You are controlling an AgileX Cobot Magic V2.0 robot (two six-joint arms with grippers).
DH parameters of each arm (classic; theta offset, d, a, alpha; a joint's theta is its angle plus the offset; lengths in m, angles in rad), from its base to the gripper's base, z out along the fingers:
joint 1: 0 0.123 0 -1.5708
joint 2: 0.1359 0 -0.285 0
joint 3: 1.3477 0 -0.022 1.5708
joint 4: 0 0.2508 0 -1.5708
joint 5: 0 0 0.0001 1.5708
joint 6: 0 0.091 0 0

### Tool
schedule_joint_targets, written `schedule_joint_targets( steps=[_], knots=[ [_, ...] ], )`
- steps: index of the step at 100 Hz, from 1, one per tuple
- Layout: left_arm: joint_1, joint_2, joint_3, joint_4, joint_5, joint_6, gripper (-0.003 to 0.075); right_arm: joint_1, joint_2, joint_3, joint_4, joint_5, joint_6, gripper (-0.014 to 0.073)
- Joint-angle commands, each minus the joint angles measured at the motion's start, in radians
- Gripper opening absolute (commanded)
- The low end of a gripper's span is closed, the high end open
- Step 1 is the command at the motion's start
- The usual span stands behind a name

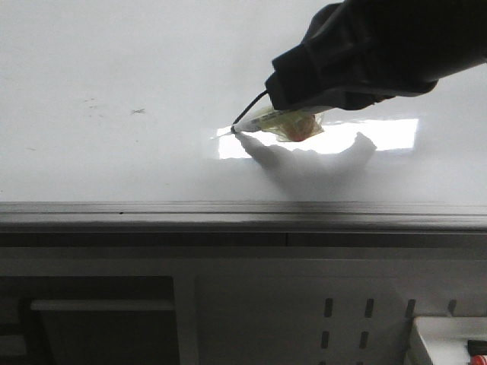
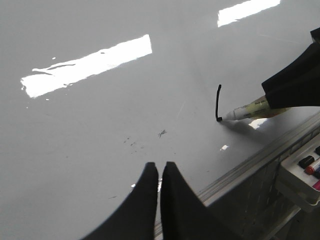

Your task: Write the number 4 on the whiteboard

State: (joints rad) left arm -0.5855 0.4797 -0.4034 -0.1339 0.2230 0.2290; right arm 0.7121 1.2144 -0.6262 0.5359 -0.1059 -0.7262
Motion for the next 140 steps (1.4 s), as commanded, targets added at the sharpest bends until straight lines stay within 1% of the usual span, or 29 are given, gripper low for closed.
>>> schedule_joint_targets(
  steps=[1,15,34,57,77,90,117,130,140],
  knots=[
    [0.002,0.002,-0.029,-0.013,-0.081,-0.007,-0.002,-0.004,-0.005,-0.024,-0.001,-0.025,-0.008,-0.0064],
    [0.002,0.002,-0.029,-0.013,-0.081,-0.007,-0.002,-0.03,-0.005,-0.024,0.027,-0.025,-0.008,-0.0064],
    [0.002,0.002,-0.029,-0.013,-0.081,-0.007,-0.002,-0.071,-0.009,-0.024,0.026,0.008,-0.008,-0.0064],
    [0.002,0.002,-0.029,-0.013,-0.081,-0.007,-0.002,-0.156,-0.043,-0.024,0.026,0.058,-0.008,-0.0064],
    [0.002,0.002,-0.029,-0.013,-0.081,-0.007,-0.002,-0.242,-0.106,-0.024,0.026,0.15,-0.008,-0.0062],
    [0.002,0.002,-0.029,-0.013,-0.081,-0.007,-0.002,-0.29,-0.136,-0.022,0.026,0.154,-0.008,-0.0063],
    [0.002,0.002,-0.029,-0.013,-0.084,-0.007,-0.002,-0.294,-0.15,-0.025,0.022,0.172,-0.008,-0.0063],
    [0.002,0.002,-0.029,-0.013,-0.089,-0.007,-0.002,-0.251,-0.211,-0.042,0.022,0.176,-0.008,-0.0063],
    [0.002,0.002,-0.029,-0.013,-0.091,-0.007,-0.002,-0.206,-0.23,-0.055,0.022,0.148,-0.008,-0.0064]
  ],
)
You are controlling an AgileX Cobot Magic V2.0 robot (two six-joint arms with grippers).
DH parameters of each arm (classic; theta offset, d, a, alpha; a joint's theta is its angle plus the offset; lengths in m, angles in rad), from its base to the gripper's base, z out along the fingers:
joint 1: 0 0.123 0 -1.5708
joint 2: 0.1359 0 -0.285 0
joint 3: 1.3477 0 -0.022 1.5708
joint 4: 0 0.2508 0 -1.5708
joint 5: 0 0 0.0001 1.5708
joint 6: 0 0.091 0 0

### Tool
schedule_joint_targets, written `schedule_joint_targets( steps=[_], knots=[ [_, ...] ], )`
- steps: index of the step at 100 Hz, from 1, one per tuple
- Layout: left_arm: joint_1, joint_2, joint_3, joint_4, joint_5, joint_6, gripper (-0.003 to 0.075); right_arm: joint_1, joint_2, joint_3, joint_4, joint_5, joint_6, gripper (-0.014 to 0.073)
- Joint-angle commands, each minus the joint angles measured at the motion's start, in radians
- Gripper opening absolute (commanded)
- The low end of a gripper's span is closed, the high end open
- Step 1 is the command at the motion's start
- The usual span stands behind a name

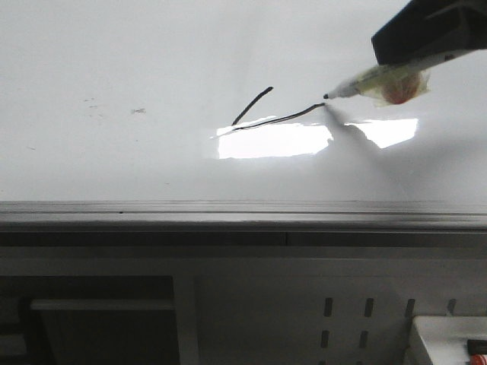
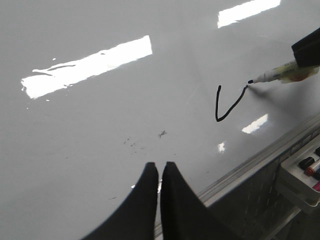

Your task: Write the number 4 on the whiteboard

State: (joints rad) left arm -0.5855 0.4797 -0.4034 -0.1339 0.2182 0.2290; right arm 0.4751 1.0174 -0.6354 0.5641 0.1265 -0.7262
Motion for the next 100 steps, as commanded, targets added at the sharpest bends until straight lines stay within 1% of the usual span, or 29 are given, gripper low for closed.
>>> schedule_joint_targets(
  steps=[1,18,52,100],
  knots=[
    [0.002,0.002,-0.029,-0.013,-0.086,-0.007,-0.002,0.037,-0.036,-0.046,-0.006,-0.087,-0.008,-0.0064],
    [0.002,0.002,-0.029,-0.013,-0.109,-0.007,-0.002,0.09,-0.005,-0.061,-0.008,-0.127,-0.008,-0.0064],
    [0.002,0.002,-0.029,-0.013,-0.124,-0.007,-0.002,0.091,0.084,-0.063,-0.008,-0.182,-0.008,-0.0064],
    [0.002,0.002,-0.029,-0.013,-0.126,-0.007,-0.002,0.091,0.095,-0.063,-0.008,-0.214,-0.008,-0.0064]
  ],
)
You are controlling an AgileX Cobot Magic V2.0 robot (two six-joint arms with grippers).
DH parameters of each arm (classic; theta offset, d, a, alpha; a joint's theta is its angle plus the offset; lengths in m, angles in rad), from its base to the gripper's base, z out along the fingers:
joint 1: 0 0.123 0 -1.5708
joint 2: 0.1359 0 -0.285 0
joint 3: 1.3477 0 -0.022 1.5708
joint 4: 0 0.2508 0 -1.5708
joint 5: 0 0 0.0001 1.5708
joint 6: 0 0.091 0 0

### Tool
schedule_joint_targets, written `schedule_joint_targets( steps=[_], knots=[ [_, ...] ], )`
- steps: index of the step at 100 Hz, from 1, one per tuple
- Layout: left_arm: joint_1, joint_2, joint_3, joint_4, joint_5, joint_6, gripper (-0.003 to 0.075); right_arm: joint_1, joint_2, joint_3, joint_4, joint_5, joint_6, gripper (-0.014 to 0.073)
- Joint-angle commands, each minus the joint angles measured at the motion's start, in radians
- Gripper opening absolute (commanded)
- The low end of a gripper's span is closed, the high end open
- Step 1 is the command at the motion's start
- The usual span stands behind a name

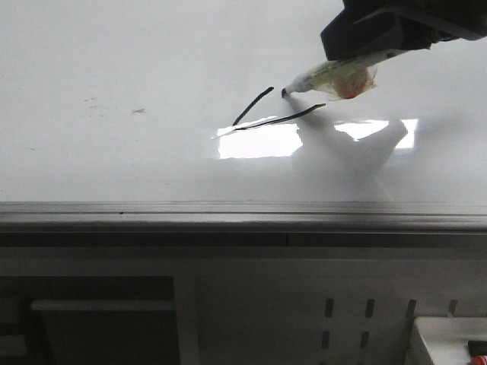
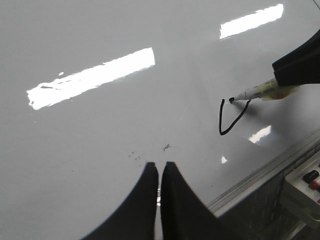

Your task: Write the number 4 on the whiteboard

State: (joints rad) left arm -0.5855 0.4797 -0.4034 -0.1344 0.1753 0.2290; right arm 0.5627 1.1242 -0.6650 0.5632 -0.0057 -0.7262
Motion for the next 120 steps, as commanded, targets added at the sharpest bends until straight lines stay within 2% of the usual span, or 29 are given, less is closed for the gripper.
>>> schedule_joint_targets(
  steps=[1,27,49,62,88,120],
  knots=[
    [0.002,0.002,-0.029,-0.012,-0.083,-0.007,-0.002,0.003,-0.012,-0.033,-0.007,-0.081,-0.008,-0.0064],
    [0.002,0.002,-0.029,-0.012,-0.083,-0.007,-0.002,0.003,0.019,-0.033,-0.007,-0.063,-0.008,-0.0064],
    [0.002,0.002,-0.029,-0.012,-0.083,-0.007,-0.002,0.003,0.034,-0.032,-0.007,0.054,-0.008,-0.0064],
    [0.002,0.002,-0.029,-0.012,-0.083,-0.007,-0.002,0.007,0.034,-0.005,0.052,0.119,-0.008,-0.0064],
    [0.002,0.002,-0.029,-0.012,-0.083,-0.007,-0.002,0.08,0.034,0.05,0.085,0.076,-0.008,-0.0064],
    [0.002,0.002,-0.029,-0.012,-0.086,-0.007,-0.002,0.081,0.013,0.046,0.085,0.047,-0.008,-0.0064]
  ],
)
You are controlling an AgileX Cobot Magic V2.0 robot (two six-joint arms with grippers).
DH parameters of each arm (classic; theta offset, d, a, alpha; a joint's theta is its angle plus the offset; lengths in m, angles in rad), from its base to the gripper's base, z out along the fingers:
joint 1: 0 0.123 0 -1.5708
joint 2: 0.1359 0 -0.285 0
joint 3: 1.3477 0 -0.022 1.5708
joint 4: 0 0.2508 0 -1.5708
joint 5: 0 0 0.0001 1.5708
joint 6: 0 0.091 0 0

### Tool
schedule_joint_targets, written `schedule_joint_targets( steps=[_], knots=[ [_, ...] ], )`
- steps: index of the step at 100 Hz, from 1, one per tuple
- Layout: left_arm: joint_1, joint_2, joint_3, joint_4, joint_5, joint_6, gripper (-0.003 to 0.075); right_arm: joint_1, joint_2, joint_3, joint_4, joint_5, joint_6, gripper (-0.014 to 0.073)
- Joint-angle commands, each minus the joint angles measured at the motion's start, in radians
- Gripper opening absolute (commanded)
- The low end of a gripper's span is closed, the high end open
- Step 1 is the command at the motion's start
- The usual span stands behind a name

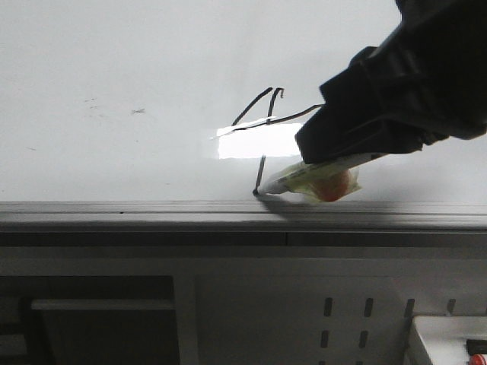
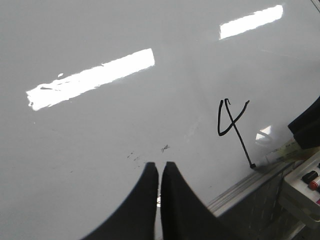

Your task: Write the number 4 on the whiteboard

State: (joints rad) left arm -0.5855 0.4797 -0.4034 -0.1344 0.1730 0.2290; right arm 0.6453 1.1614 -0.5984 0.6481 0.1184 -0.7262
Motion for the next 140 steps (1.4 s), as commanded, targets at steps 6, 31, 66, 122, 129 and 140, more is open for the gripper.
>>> schedule_joint_targets(
  steps=[6,31,66,122,129,140],
  knots=[
    [0.002,0.002,-0.029,-0.012,-0.084,-0.007,-0.002,0.0,-0.062,-0.021,0.0,-0.074,-0.008,-0.0064],
    [-0.013,0.022,-0.073,-0.02,-0.014,0.011,0.0109,0.05,-0.264,-0.04,-0.007,0.045,-0.008,-0.0064],
    [-0.328,0.333,-0.361,-0.02,0.3,0.281,0.0356,0.179,-0.242,-0.242,-0.129,0.305,-0.105,-0.0064],
    [-0.539,0.562,-0.543,0.012,0.355,0.279,0.0331,0.279,-0.224,-0.301,-0.143,0.371,-0.149,-0.0064],
    [-0.539,0.562,-0.543,0.002,0.368,0.279,0.029,0.279,-0.224,-0.301,-0.143,0.371,-0.149,-0.0064],
    [-0.539,0.562,-0.543,-0.005,0.403,0.279,0.0211,0.279,-0.224,-0.301,-0.143,0.376,-0.149,-0.0064]
  ],
)
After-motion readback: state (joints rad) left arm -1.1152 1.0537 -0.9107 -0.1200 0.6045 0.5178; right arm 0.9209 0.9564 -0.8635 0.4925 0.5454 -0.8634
